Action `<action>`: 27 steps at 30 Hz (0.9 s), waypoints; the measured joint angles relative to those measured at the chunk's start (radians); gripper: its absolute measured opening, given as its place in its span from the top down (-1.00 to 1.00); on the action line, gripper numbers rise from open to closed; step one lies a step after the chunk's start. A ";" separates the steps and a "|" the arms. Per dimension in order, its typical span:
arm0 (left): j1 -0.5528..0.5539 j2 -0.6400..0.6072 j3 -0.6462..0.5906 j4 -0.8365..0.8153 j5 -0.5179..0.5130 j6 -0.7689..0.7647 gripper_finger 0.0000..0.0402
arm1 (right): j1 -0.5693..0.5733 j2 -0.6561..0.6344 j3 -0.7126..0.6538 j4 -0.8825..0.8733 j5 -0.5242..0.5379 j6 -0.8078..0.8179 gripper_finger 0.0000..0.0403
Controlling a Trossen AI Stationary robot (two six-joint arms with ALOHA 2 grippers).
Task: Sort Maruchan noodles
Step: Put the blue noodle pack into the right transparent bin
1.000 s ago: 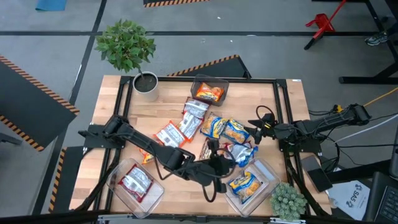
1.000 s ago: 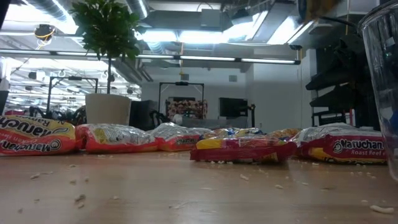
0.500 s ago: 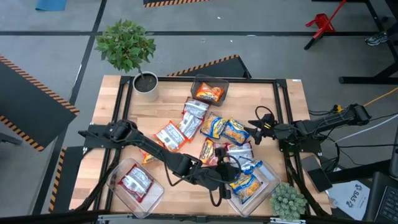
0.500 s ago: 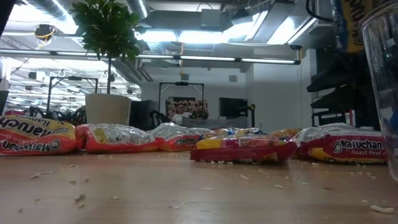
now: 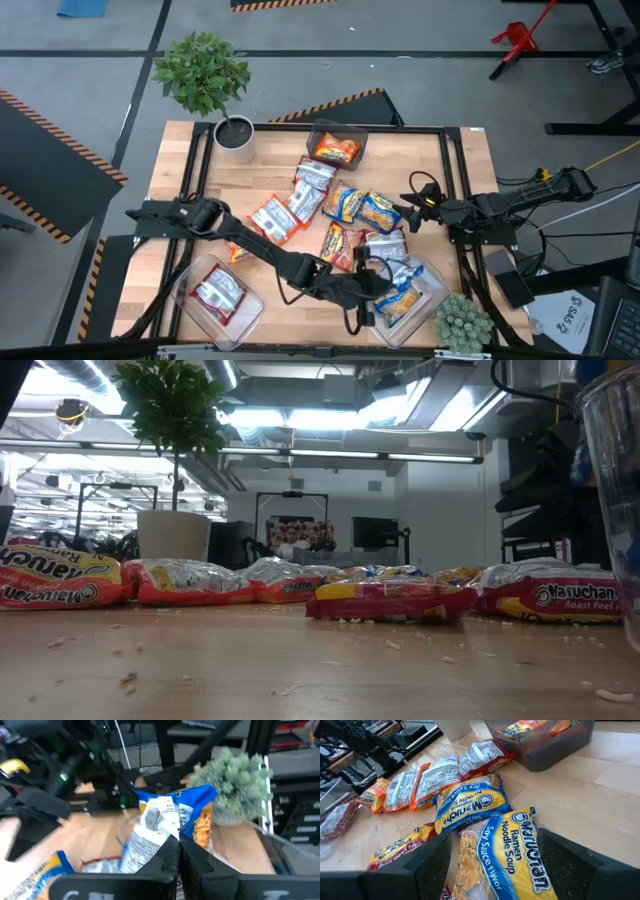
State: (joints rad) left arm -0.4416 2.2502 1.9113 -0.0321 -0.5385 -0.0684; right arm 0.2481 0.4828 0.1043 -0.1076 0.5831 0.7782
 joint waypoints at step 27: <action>-0.011 0.027 0.070 0.023 0.029 0.179 1.00 | 0.000 0.000 0.000 -0.023 0.018 0.002 -0.39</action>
State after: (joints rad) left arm -0.4527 2.2768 1.9809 -0.0089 -0.5095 0.1110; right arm 0.2481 0.4828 0.1043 -0.1310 0.6014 0.7807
